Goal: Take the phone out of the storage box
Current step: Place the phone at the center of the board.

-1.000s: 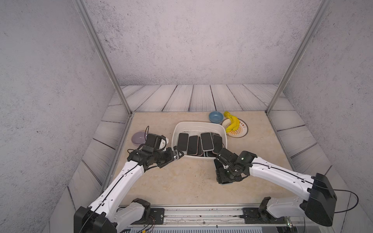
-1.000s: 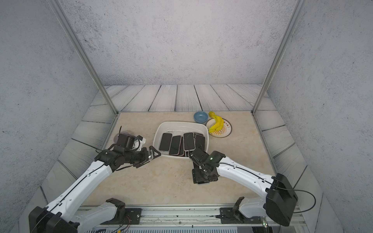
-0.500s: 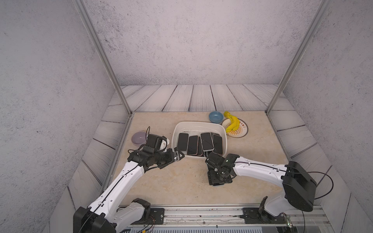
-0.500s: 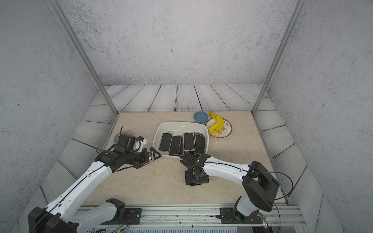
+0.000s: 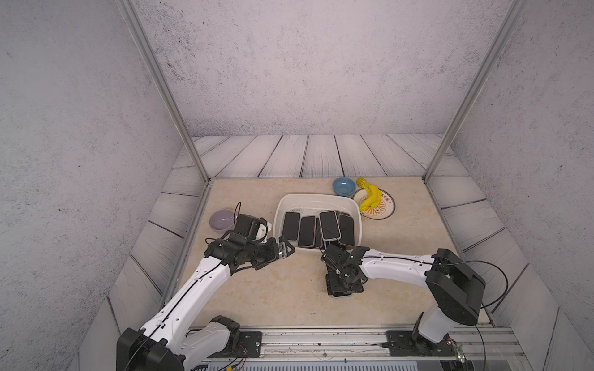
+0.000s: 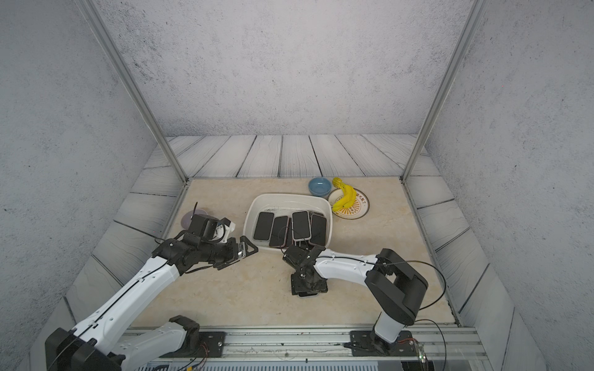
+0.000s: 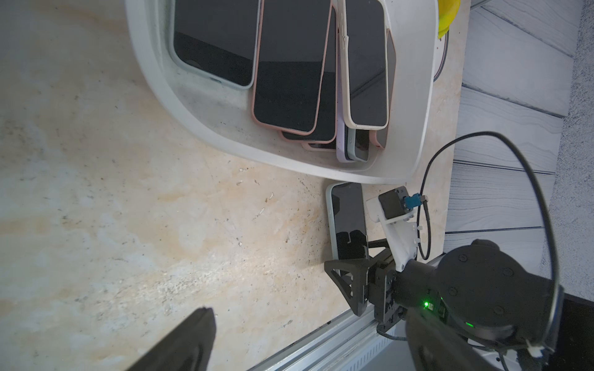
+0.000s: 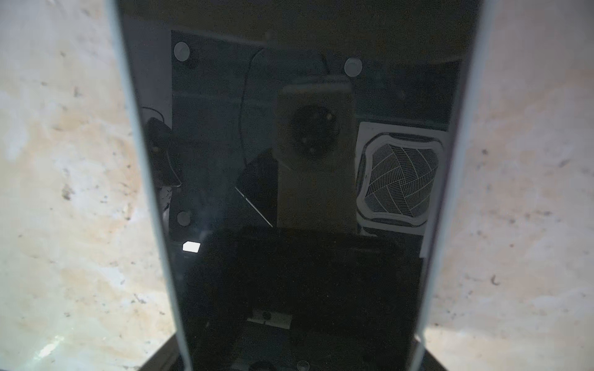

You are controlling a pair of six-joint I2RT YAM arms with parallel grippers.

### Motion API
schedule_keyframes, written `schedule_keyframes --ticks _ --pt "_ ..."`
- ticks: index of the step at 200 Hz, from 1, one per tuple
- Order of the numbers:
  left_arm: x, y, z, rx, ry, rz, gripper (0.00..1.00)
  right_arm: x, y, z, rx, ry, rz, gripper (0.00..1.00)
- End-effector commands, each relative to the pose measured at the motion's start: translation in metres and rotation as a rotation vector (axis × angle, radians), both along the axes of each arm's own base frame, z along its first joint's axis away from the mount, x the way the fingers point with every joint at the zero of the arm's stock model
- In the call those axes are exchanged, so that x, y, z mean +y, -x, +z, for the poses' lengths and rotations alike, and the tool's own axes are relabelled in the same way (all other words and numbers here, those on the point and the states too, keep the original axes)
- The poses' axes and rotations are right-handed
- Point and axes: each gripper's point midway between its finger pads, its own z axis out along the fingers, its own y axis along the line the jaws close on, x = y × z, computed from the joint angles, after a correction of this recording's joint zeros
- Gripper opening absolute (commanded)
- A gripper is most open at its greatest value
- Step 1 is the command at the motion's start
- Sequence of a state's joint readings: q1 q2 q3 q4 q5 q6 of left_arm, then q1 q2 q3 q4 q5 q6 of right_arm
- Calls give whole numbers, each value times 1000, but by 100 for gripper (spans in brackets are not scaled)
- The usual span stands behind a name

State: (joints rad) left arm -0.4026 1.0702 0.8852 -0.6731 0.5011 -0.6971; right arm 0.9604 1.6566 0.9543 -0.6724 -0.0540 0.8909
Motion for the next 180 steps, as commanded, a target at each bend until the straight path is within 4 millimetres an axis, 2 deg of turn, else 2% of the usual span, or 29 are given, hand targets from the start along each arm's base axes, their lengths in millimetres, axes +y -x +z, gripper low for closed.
schedule_keyframes --ticks 1,83,130,134,147,151,170,180 --pt "-1 1 -2 0 -17 -17 98 5 -1 0 2 -7 -7 68" --pt "-1 0 -1 0 -17 -12 98 4 1 -12 33 26 10 78" --pt "-1 -2 -1 1 -19 -6 98 1 1 -10 33 42 19 89" --pt "-1 -2 -1 1 -18 -4 99 1 1 -9 32 45 20 93" --pt "-2 -4 -2 4 -17 -1 99 -1 1 -6 25 49 24 95" --pt "-2 -4 -3 6 -16 0 99 -2 0 -4 19 51 27 100" --pt "-4 -7 -1 6 -11 1 98 -5 -4 10 -12 63 41 100" --pt "-4 -9 2 0 -14 1 99 -7 -7 26 -40 62 53 100"
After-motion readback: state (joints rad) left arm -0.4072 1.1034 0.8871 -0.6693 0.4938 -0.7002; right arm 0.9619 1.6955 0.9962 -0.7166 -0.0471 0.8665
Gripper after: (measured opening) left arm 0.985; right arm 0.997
